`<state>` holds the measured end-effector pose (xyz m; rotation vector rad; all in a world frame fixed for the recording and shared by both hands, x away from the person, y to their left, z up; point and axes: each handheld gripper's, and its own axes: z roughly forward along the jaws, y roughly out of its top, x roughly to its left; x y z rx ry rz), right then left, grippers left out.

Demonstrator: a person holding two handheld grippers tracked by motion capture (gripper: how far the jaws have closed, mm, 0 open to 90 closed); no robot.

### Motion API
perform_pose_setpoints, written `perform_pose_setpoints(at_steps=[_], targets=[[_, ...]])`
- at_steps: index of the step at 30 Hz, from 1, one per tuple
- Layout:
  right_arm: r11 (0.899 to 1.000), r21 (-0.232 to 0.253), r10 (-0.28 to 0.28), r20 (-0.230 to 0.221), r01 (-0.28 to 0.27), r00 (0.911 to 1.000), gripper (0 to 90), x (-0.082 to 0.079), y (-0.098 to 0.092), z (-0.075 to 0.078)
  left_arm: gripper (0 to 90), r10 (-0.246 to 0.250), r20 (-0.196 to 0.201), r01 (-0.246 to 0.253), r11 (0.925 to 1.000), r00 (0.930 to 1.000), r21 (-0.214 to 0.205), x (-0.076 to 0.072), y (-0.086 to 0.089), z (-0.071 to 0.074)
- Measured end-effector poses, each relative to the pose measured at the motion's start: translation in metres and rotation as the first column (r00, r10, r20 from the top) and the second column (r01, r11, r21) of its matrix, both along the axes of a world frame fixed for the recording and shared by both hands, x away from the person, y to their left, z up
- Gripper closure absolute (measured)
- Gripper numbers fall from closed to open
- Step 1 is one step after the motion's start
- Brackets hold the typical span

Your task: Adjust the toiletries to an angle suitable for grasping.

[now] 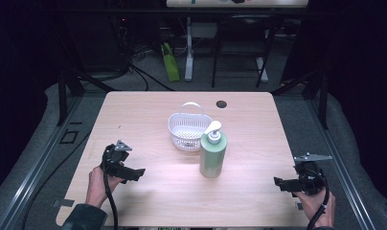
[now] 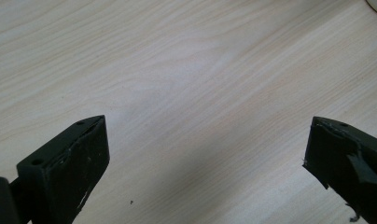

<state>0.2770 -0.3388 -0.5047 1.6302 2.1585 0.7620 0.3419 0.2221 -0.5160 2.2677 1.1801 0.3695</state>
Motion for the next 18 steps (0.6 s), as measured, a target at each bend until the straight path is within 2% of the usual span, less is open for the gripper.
perform_pose_setpoints(at_steps=[18], targets=[[1.0, 0.002, 0.019, 0.034, -0.019, 0.9992, 0.0, -0.0019, 0.0054, 0.0065, 0.0, 0.004, 0.0, -0.004, 1.0, 1.0, 0.005, -0.0009, -0.0012, 0.0004]])
